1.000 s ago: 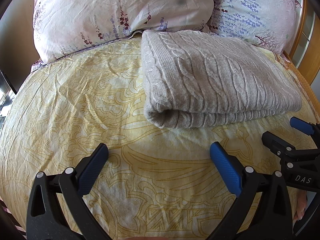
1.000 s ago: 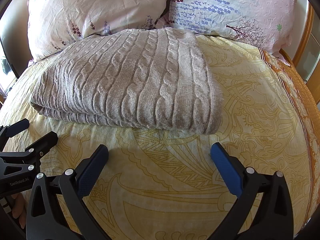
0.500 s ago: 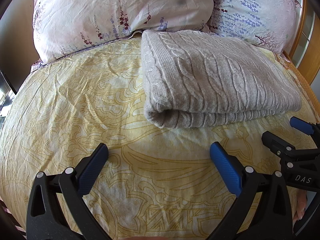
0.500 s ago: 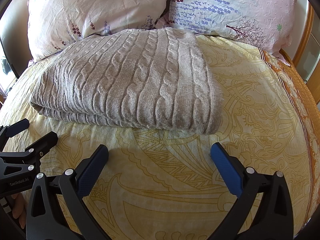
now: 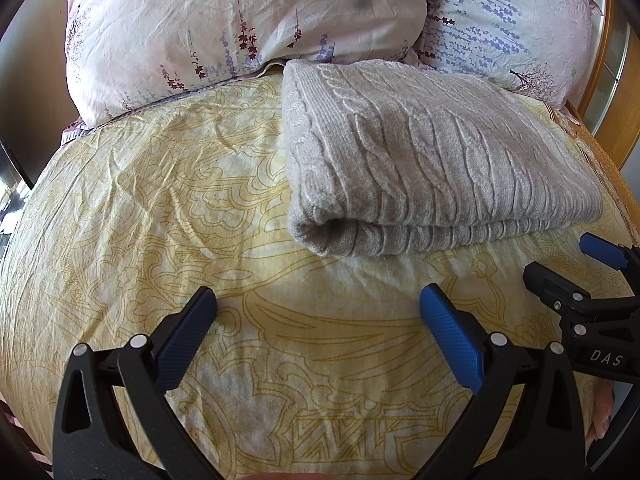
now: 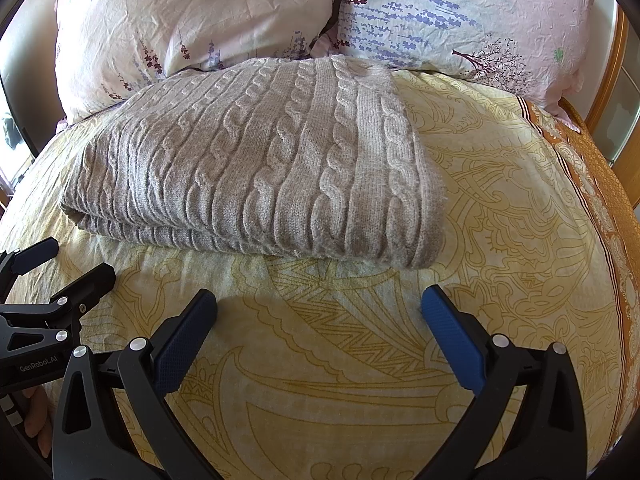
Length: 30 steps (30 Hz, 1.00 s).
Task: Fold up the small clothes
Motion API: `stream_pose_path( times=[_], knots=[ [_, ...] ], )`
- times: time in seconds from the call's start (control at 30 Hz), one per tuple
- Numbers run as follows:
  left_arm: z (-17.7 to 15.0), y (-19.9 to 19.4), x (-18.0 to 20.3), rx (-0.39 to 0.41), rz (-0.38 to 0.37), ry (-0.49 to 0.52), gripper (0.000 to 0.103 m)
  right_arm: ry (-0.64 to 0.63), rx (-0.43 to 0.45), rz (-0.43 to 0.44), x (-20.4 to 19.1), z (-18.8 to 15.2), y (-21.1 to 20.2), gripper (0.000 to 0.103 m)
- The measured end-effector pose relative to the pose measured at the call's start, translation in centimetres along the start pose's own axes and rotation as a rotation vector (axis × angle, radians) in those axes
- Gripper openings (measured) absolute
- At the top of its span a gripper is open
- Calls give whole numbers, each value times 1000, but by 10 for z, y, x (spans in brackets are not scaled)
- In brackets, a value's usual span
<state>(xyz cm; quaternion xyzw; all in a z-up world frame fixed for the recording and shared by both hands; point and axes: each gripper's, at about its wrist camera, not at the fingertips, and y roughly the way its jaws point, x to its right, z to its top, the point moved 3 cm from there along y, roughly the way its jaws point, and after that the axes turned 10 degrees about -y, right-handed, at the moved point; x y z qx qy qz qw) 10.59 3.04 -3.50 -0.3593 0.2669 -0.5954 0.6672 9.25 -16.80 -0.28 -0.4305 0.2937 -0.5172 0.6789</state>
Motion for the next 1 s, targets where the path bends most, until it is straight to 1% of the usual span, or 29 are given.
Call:
stream_pose_path(
  times=[1.0],
  knots=[
    [-1, 0, 3, -8, -4, 11, 101, 0, 0, 0, 0, 0, 0, 102]
  ],
)
